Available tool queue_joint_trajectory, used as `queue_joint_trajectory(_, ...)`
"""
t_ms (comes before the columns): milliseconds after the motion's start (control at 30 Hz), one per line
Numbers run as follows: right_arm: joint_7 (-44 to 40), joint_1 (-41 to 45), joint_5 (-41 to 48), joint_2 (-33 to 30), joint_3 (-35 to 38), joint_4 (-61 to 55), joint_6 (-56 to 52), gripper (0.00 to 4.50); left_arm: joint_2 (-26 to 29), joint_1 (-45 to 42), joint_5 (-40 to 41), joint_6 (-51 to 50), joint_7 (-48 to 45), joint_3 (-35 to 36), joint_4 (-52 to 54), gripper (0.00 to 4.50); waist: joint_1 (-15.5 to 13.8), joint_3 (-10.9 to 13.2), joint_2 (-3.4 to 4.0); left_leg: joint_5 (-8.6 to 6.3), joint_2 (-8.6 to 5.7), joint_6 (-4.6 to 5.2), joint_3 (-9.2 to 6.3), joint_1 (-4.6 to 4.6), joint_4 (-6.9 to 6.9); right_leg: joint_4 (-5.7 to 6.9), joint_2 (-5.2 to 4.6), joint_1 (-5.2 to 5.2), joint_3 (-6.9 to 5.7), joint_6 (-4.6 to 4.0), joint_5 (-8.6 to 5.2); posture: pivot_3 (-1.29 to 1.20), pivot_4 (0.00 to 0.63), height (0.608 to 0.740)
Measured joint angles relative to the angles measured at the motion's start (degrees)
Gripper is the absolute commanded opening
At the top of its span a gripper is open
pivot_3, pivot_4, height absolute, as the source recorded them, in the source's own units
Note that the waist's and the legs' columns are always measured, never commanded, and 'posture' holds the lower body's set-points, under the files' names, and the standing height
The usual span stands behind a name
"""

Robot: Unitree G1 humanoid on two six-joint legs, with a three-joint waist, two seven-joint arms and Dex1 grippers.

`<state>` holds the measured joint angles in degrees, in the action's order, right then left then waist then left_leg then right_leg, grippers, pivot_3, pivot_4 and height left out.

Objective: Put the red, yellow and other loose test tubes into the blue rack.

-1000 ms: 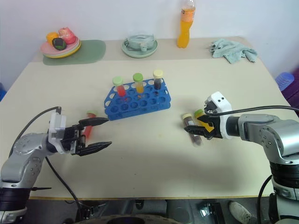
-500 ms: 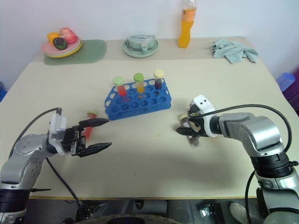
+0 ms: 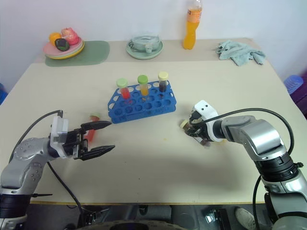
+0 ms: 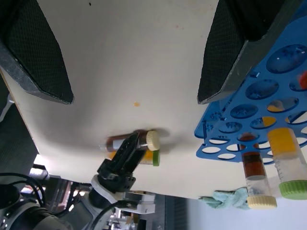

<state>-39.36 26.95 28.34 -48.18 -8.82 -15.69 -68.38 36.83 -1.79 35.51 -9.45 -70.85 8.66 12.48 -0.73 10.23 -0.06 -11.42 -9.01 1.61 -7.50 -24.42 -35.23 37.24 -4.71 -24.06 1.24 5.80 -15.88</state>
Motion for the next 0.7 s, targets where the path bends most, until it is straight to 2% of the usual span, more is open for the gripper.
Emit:
queue_joint_trajectory(233, -0.38, -1.57, 0.09, 1.12, 0.33, -2.69, 1.34, 0.79, 0.00, -0.38, -0.02, 0.00, 0.00, -0.05, 0.00, 4.21, 0.11, 0.00, 0.00, 0.00, 0.00, 0.00, 0.00, 0.00, 0.01, 0.01, 0.01, 0.01, 0.00, 0.00, 0.00, 0.00, 0.150, 0.740)
queue_joint_trajectory(400, -2.25, -2.92, 1.29, 3.30, 1.83, -4.54, 6.34, 0.79, -0.01, -0.50, -0.02, 0.00, -0.02, -0.10, -0.01, 4.21, 0.03, 0.00, 0.00, 0.01, 0.00, -0.01, 0.00, 0.00, 0.00, 0.04, 0.01, 0.08, 0.00, 0.00, 0.00, 0.00, 0.150, 0.740)
queue_joint_trajectory(533, -6.37, -4.06, 5.73, 8.65, 7.89, -6.55, 15.17, 0.79, -0.17, -0.47, -0.03, 0.07, 0.03, -0.12, -0.07, 4.21, 0.07, 0.00, -0.01, 0.01, 0.00, -0.01, -0.01, 0.01, 0.00, 0.03, 0.02, 0.19, 0.00, 0.02, 0.01, 0.00, 0.150, 0.740)
queue_joint_trajectory(633, -6.76, -4.07, 8.67, 16.76, 12.86, -6.19, 23.35, 0.79, -1.48, -0.05, 0.01, 0.51, 0.90, -0.01, -0.28, 4.21, 0.15, -0.02, -0.03, 0.01, 0.00, -0.01, -0.01, 0.10, 0.02, 0.04, 0.03, 0.27, 0.01, 0.02, 0.01, 0.00, 0.150, 0.740)
queue_joint_trajectory(700, -7.13, -3.89, 8.72, 20.76, 13.67, -4.27, 29.59, 0.79, -2.43, 0.17, 0.03, 1.16, 1.74, 0.23, -1.04, 4.21, 0.10, -0.02, -0.03, 0.01, 0.00, -0.02, -0.02, 0.16, 0.01, 0.05, 0.05, 0.30, 0.00, 0.02, 0.02, 0.00, 0.150, 0.740)
